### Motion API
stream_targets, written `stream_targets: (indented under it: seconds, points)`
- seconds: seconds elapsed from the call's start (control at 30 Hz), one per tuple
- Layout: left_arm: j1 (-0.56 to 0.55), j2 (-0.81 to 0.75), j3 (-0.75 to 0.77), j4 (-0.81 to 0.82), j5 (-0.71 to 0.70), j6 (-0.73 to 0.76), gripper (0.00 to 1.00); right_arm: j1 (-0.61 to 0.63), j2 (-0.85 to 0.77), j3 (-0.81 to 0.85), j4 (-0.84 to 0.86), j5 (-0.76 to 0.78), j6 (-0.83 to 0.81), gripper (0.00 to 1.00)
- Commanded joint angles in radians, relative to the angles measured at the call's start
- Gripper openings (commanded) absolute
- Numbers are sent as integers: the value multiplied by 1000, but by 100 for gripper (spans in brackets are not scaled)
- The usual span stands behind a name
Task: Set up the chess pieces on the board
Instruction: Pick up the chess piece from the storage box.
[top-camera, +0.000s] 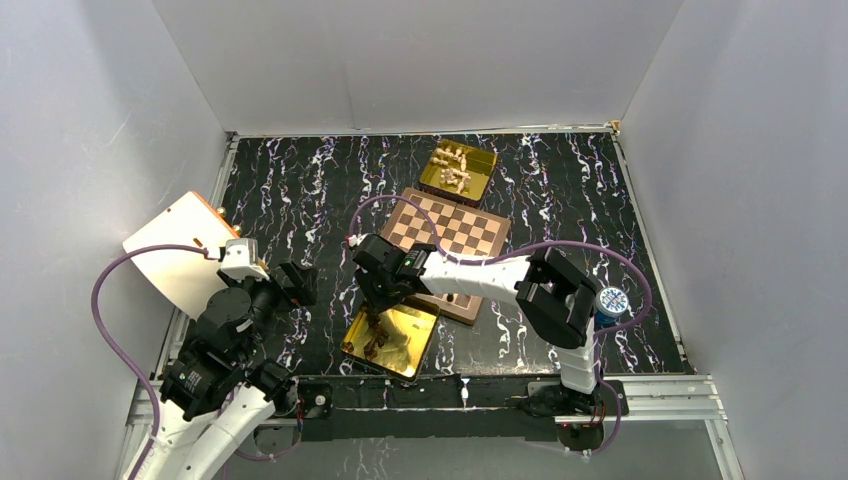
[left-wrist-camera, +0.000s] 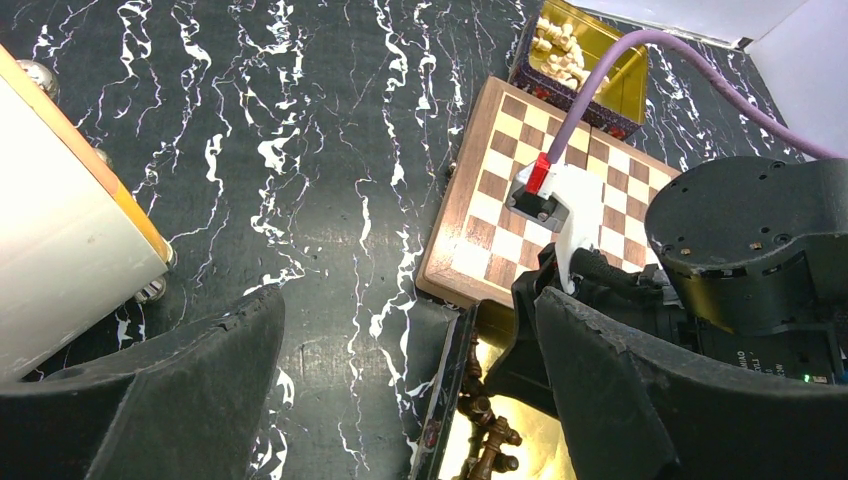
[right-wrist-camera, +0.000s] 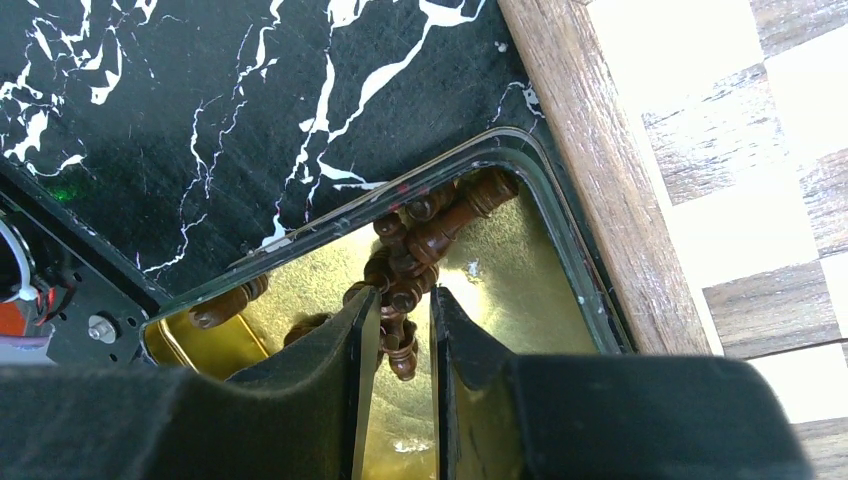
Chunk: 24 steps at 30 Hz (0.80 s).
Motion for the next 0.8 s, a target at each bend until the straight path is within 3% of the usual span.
stream_targets:
  seconds: [0.0,0.33,0.77]
  points:
    - [2,0,9,9,-25,-6,93,4,26,41,-2,2,-12,34]
    - [3,-1,8,9,-24,-6,93,6,43,46,-10,8,-12,33]
    - [3,3,8,9,-26,-8,93,12,-14,52,-80,53,7,20]
